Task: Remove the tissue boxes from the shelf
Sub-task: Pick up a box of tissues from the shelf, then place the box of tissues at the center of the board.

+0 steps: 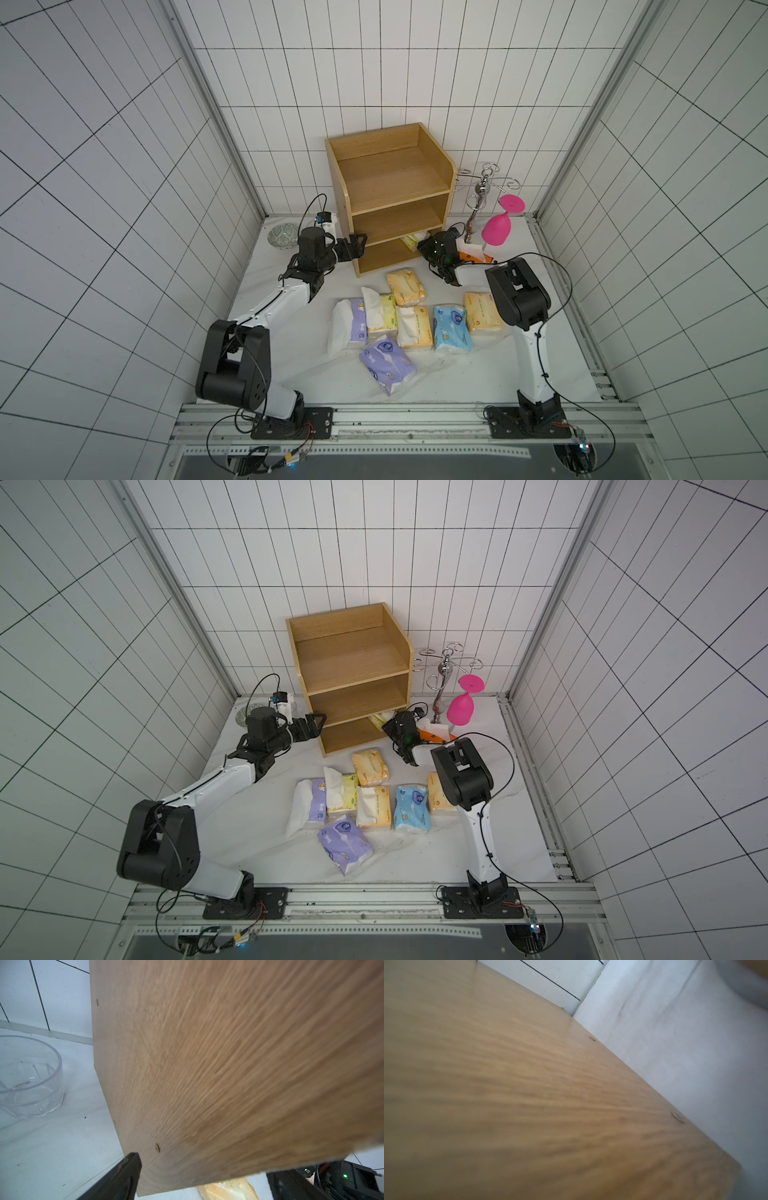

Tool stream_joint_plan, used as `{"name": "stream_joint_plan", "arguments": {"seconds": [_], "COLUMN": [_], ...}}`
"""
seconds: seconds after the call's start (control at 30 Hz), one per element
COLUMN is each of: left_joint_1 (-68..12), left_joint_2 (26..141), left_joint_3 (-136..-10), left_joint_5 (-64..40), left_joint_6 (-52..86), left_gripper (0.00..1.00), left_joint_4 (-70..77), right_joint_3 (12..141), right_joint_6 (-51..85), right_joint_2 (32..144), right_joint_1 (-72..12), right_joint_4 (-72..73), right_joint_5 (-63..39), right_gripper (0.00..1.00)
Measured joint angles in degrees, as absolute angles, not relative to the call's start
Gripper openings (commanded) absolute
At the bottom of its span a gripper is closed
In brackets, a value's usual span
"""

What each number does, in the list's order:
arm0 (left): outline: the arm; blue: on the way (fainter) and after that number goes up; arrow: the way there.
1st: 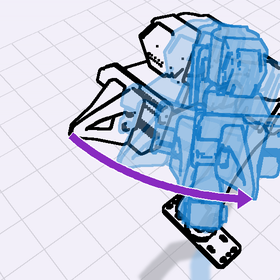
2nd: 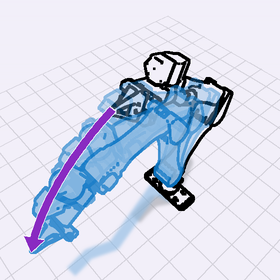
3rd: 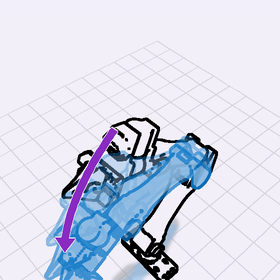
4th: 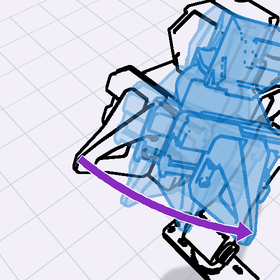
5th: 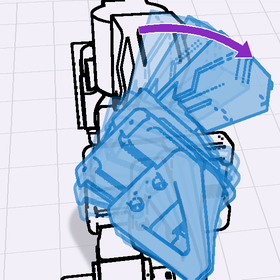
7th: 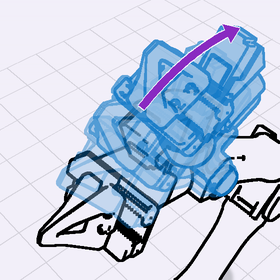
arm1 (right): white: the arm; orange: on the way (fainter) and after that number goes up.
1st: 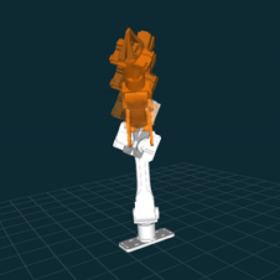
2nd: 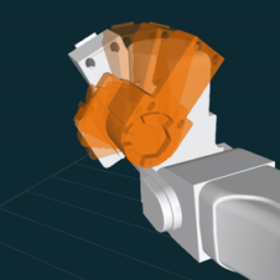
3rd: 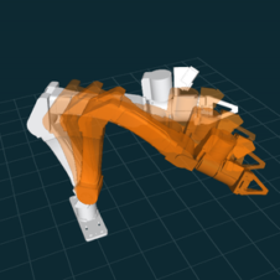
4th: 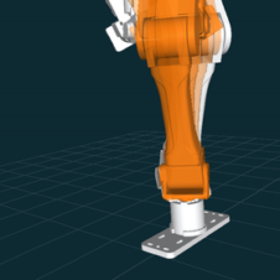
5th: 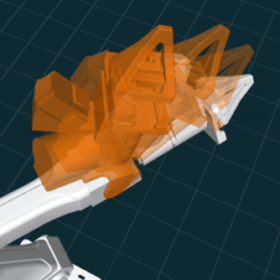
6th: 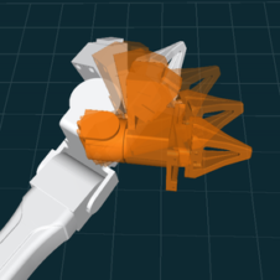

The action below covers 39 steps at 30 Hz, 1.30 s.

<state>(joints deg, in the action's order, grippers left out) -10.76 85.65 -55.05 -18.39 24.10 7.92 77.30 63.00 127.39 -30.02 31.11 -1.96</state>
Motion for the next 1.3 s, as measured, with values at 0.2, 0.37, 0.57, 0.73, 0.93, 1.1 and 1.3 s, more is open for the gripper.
{"name": "stream_joint_plan", "arguments": {"seconds": [0.2, 0.37, 0.57, 0.73, 0.93, 1.1, 1.3], "left_joint_1": [-10.76, -10.76, -10.83, -11.42, -13.32, -15.33, -16.71], "left_joint_2": [85.62, 85.58, 85.58, 85.49, 83.79, 81.45, 77.93], "left_joint_3": [-55.07, -55.05, -55.07, -55.07, -55.05, -55.05, -54.35], "left_joint_5": [-18.74, -19.09, -19.27, -19.07, -17.67, -15.99, -13.58], "left_joint_6": [24.12, 24.16, 24.67, 25.10, 25.47, 25.69, 26.65], "left_gripper": [0.96, 0.97, 0.96, 0.96, 0.96, 0.96, 0.96], "left_joint_4": [7.92, 7.92, 7.92, 7.64, 6.02, 4.78, 3.44], "right_joint_3": [70.52, 64.86, 58.94, 52.97, 46.15, 40.38, 35.73], "right_joint_6": [61.76, 60.64, 58.85, 57.39, 56.45, 55.96, 54.85], "right_joint_2": [120.97, 115.26, 109.32, 104.05, 97.95, 93.01, 86.89], "right_joint_1": [-30.35, -31.33, -32.29, -32.71, -32.77, -33.08, -33.23], "right_joint_4": [29.10, 27.64, 25.04, 22.41, 20.05, 18.96, 15.92], "right_joint_5": [-3.62, -5.32, -6.57, -5.65, -3.31, -1.83, -0.64], "right_gripper": [0.00, 0.00, 0.00, 0.00, 0.04, 0.20, 0.27]}}
